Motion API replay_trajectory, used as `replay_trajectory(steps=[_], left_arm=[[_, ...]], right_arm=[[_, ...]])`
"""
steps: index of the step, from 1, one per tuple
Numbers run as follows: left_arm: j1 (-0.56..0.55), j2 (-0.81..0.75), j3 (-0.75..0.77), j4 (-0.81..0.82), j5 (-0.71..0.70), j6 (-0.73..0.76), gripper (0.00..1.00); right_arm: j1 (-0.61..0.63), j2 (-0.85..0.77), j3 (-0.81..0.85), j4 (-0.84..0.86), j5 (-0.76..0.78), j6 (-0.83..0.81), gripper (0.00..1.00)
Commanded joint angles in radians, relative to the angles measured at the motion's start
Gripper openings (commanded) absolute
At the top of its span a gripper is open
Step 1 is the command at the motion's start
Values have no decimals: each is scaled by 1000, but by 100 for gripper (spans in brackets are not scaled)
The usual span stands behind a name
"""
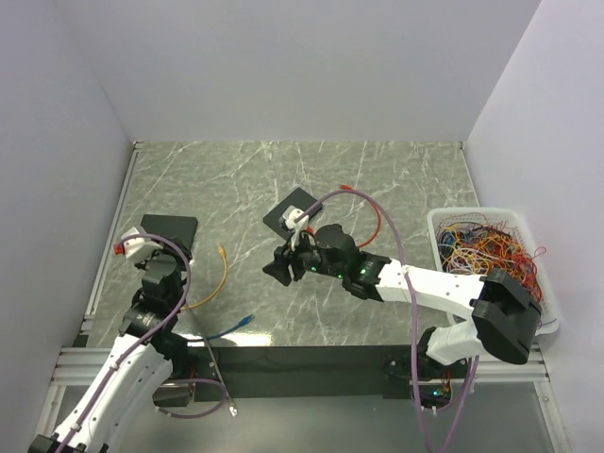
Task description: Insert the plug into the switch port
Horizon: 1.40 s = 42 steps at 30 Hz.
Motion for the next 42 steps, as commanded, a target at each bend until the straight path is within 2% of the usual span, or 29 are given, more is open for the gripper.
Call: replay_trajectory(steps=[1,7,23,27,30,31,34,42], left_arm=[[-5,34,-7,35,-49,-16,40],[-5,69,-9,51,-74,-19,38],[-8,22,-59,99,-113,4,38],[-11,25,-98,194,-173,36,38],[-29,20,-153,280,-325,87,40],[-33,22,-191,354,-378,106,39],[-40,55,-256,522,-422,177,38],[-40,344,-256,783,-445,272,34]], right_arm=[[8,-14,-5,63,-28,-22,62],[17,-11,-5,68,-28,-25,62],[34,-1,6,51,5,-35,62],[42,3,11,48,5,-39,62],[46,11,17,45,6,-42,62],[49,15,21,41,8,-44,62],[51,23,26,36,12,-45,62],[59,31,27,31,26,-55,62]])
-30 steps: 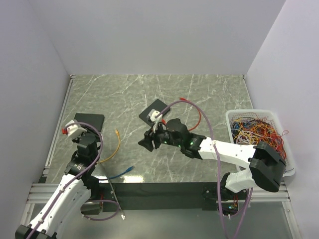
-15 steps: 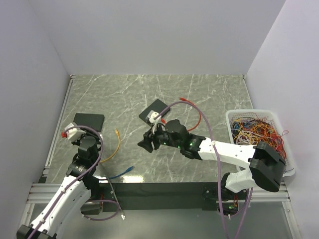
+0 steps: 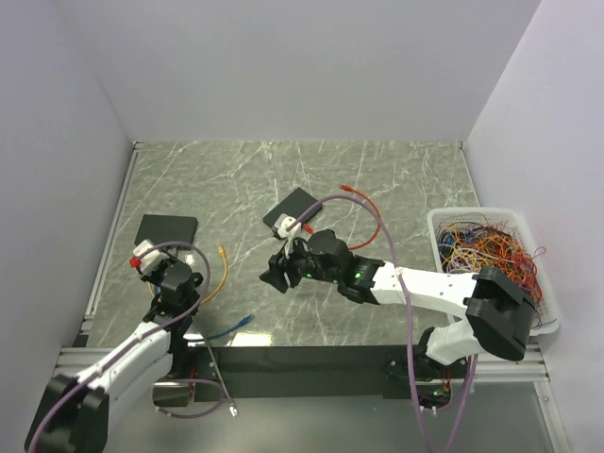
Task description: Insert the plug into the switch port
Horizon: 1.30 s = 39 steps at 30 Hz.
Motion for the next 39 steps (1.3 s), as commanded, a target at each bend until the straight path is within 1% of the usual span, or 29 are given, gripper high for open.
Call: replay_trajectory(steps=[1,2,3,6,7,9,10,11,15,16,17,18,19,21,22,23,24,25,26,27,28,29,30,31,32,33,34,36,39], left_arm=[[-4,88,-2,249,-58,85,34],[1,111,-11,307,-47,114,33],[3,160,-16,426,-27,169,33],[41,242,-27,571,75,227,32],[53,258,-25,597,133,230,32],[98,304,-21,625,189,238,32],[113,321,-15,668,224,235,32],[145,362,-11,689,244,235,33],[214,484,45,745,324,235,32],[222,505,85,742,345,234,32],[226,527,108,675,367,208,31],[228,541,116,699,390,212,32],[228,561,105,755,416,221,32],[237,634,134,755,472,226,32],[239,669,143,790,493,240,31],[236,717,148,841,529,296,31],[234,717,160,785,598,304,30],[236,720,182,763,614,301,29],[257,734,179,766,641,287,31],[266,760,173,830,686,292,32],[266,784,167,870,685,312,34],[268,760,171,825,691,297,45],[269,751,180,790,694,289,51],[273,763,171,832,694,295,56],[273,775,167,853,691,301,82],[273,762,171,826,692,295,99],[271,756,174,790,689,292,99],[273,768,174,818,698,296,99],[274,760,174,803,697,296,99]], right_arm=[[11,0,29,24,20,-23,62],[10,0,30,24,20,-23,62],[11,1,30,24,20,-23,62],[11,0,30,24,22,-24,62],[13,1,30,22,23,-23,62],[13,1,30,21,25,-24,62],[11,4,30,21,25,-24,62],[11,4,30,21,23,-24,62],[13,6,32,21,25,-24,62],[11,7,32,19,26,-24,62],[11,6,32,19,26,-26,62],[11,7,34,21,28,-24,62],[13,7,32,21,28,-24,62],[13,9,32,24,26,-24,62],[13,10,34,24,28,-24,62],[13,12,35,22,26,-26,62],[11,10,37,19,25,-27,62],[13,9,35,21,23,-26,62],[13,9,32,22,20,-26,62],[11,4,32,28,17,-27,62],[13,4,29,31,13,-27,62],[11,4,27,33,5,-26,62],[13,3,27,37,0,-24,62],[13,1,23,40,-3,-24,62],[13,3,23,42,-4,-24,62],[11,-2,20,44,-6,-24,62],[11,-2,17,48,-4,-24,62],[11,-5,11,53,13,-26,62],[11,-13,4,54,34,-29,62]])
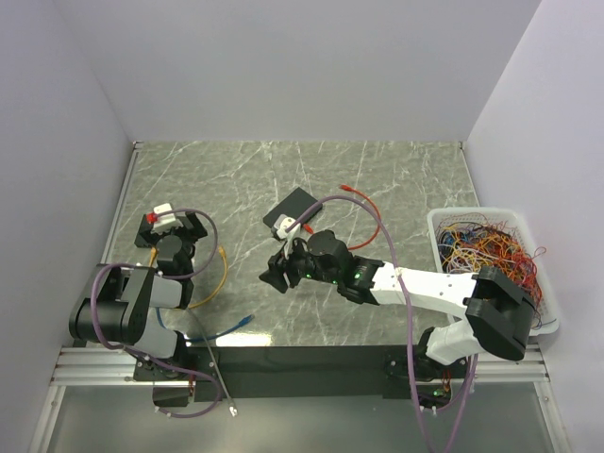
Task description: Insert the plug into the switch port
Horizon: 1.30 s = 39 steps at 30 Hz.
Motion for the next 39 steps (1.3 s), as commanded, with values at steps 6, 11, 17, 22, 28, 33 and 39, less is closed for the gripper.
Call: replay_trajectory(steps=[6,11,17,22,28,33,39], left_arm=[[5,-2,22,49,28,8,99],[5,-4,22,47,28,7,99],[5,-4,22,43,28,5,99],[5,-4,22,43,28,8,99],[5,-2,22,44,28,7,99],[5,-4,22,44,28,7,99],[5,-4,22,44,28,7,99]], right_arm=[[6,-25,4,44,40,-19,62],[5,-36,-7,36,83,-26,62],[5,-50,-5,30,101,-30,62],[5,-40,-2,30,94,-26,62],[2,-34,1,23,118,-33,62],[-3,-33,2,20,132,-26,61],[-3,27,48,-10,106,-23,61]])
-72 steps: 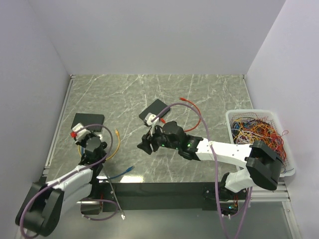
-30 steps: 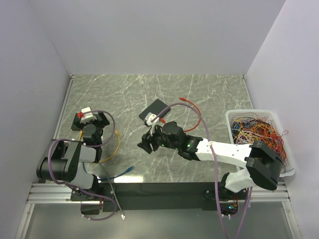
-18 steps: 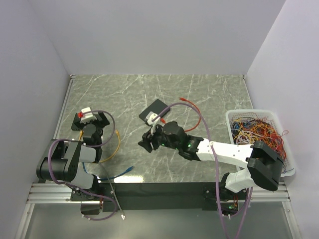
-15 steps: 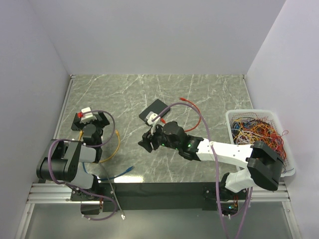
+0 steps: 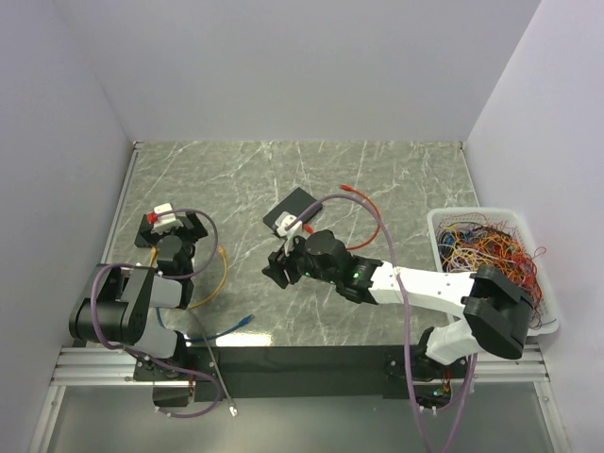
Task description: Insert the plug into the switch port
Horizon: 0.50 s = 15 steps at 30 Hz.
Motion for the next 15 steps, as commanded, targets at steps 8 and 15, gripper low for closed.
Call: replay_trajectory(steps=[8,15], left_arm=[[5,-2,22,43,17,7,99],[5,-4,22,43,19,7,99]], right_arm=[[-3,137,121,-38,-33,-6,60],[-4,118,104,-28,-32,-3,59]])
